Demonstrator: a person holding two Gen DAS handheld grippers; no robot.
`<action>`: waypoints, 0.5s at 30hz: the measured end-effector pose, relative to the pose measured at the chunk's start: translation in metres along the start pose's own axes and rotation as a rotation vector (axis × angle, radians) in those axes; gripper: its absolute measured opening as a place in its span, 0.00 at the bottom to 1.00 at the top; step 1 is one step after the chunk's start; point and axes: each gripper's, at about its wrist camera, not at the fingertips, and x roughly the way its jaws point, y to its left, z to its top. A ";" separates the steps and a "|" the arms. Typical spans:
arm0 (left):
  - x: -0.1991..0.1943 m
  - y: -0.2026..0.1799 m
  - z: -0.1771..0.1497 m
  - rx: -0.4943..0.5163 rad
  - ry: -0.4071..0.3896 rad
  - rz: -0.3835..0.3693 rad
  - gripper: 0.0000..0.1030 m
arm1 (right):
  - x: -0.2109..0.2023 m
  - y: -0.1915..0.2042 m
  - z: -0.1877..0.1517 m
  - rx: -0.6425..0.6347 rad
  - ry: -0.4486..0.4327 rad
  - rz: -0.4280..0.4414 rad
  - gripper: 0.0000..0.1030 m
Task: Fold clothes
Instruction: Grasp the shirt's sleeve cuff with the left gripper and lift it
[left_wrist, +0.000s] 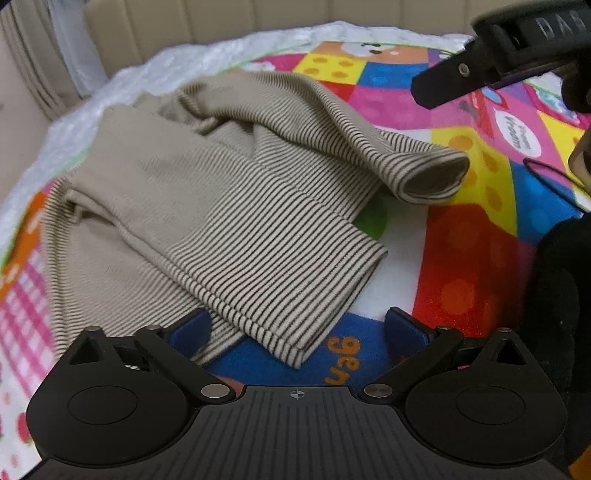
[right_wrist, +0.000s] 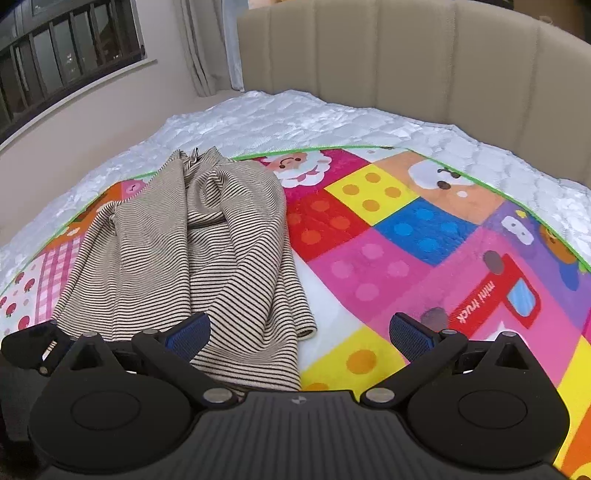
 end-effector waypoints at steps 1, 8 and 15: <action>-0.001 0.005 0.002 -0.012 -0.001 -0.003 0.72 | 0.003 0.001 0.000 -0.004 0.005 -0.001 1.00; -0.020 0.043 0.018 -0.082 -0.114 -0.055 0.31 | 0.025 0.020 0.009 -0.035 0.022 -0.001 1.00; -0.040 0.116 0.033 -0.237 -0.291 0.084 0.09 | 0.048 0.039 0.037 -0.022 0.001 0.064 1.00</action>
